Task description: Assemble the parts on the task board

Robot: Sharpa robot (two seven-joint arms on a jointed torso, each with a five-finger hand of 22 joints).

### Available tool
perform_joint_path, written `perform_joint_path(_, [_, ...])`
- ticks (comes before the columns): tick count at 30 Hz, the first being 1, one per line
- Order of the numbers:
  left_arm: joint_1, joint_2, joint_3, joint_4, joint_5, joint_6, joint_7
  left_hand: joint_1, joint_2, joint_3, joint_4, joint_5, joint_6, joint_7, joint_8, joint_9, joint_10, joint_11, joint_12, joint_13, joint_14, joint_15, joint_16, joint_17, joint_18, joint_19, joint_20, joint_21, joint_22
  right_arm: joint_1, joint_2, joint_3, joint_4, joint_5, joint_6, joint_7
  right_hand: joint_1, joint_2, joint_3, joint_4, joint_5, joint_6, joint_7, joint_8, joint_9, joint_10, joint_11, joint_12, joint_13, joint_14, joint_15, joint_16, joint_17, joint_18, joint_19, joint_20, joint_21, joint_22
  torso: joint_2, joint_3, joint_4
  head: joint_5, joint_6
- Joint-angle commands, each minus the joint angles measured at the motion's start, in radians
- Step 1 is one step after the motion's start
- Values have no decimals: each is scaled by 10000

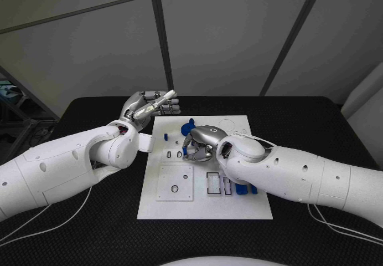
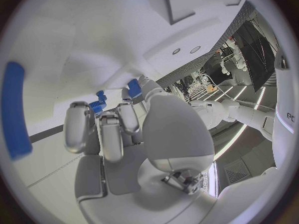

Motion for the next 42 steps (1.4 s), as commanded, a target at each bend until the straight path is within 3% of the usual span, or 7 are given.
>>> perform_joint_path(1, [13, 10, 7, 1, -53, 124, 37, -4, 98, -3, -69, 24, 47, 12, -64, -1, 84, 11, -66, 8, -17, 31, -55, 17, 60, -45, -10, -57, -11, -29, -28, -35, -12, -54, -54, -165, -142, -39, -137, 42, -214, -185, 27, -105, -12, -132, 42, -127, -101, 1009, 73, -39, 2446, -41, -28, 69, -75, -36, 4, 4, -5, -6, -5])
perform_joint_path(14, [13, -41, 6, -157, -531, 296, -378, -68, 129, -102, -185, 26, 259, -141, -97, 19, 413, -155, -43, 42, 807, -210, 273, 263, 99, 447, -187, 240, 88, -30, -579, -30, 667, 499, -2093, 796, -79, -325, -843, 526, -93, -831, 213, -224, -83, -630, 211, -562, -671, 952, 218, -150, 2222, 41, -288, 204, -304, -413, -26, 6, -17, 27, 20])
perform_joint_path(27, [27, -225, 9, -568, -3362, 1171, -2500, -216, 106, -284, -267, 35, 1395, -854, 160, 139, 2758, -1094, 725, 480, 4014, -1313, 4038, 3134, 83, 2928, -1325, 2359, 1160, 256, -2240, 280, 2093, 3597, -2658, 3414, 548, 92, -788, 446, 180, -804, 202, -45, -97, -847, 201, -712, -906, 847, 217, -355, 1834, 170, -709, 223, -668, -1005, -133, 21, -92, 122, 96])
perform_joint_path(28, [37, -256, 11, -613, -3854, 1297, -2985, -311, 69, -367, -219, 45, 1530, -981, 182, 173, 3037, -1228, 930, 677, 4060, -1439, 6016, 5136, 55, 3165, -1482, 2818, 1444, 314, -2448, 354, 2207, 4063, -2541, 3515, 597, 137, -782, 423, 237, -758, 188, -8, -91, -856, 188, -719, -919, 843, 207, -365, 1820, 175, -726, 217, -689, -1030, -146, 21, -88, 129, 97])
perform_joint_path(31, [83, -308, 14, -670, -4854, 1665, -4094, -605, 59, -522, -48, 20, 1624, -1054, 203, 226, 3438, -1311, 1347, 1025, 4117, -1525, 7852, 7055, 42, 3251, -1577, 3245, 1733, 440, -2868, 469, 2381, 4877, -2315, 3573, 647, 199, -786, 394, 306, -637, 155, 79, -72, -855, 161, -722, -937, 843, 185, -372, 1815, 177, -727, 201, -705, -1039, -175, 30, -95, 144, 85])
perform_joint_path(37, [324, -237, 14, -757, -6448, 2174, -6126, -1445, -12, -1009, 557, 42, 1928, -1349, 489, 555, 3922, -1554, 2851, 2358, 3955, -1746, 9492, 8737, -298, 4091, -1831, 5981, 4785, 572, -3589, 652, 2546, 5785, -2135, 3497, 677, 249, -800, 373, 376, -547, 124, 155, -59, -859, 130, -742, -974, 842, 157, -379, 1808, 184, -739, 177, -731, -1073, -232, 29, -123, 179, 58])
perform_joint_path(42, [622, -81, 11, -793, -7713, 2834, -7812, -2008, -41, -1459, 1254, 78, 1915, -1429, 878, 1059, 3413, -1607, 5550, 5173, 3718, -1825, 9825, 9122, -567, 4302, -1907, 7787, 6989, 617, -4028, 735, 2543, 6235, -2104, 3419, 675, 260, -827, 366, 478, -519, 109, 193, -58, -866, 114, -763, -1007, 840, 141, -389, 1795, 187, -743, 160, -748, -1093, -251, 40, -132, 210, 51])
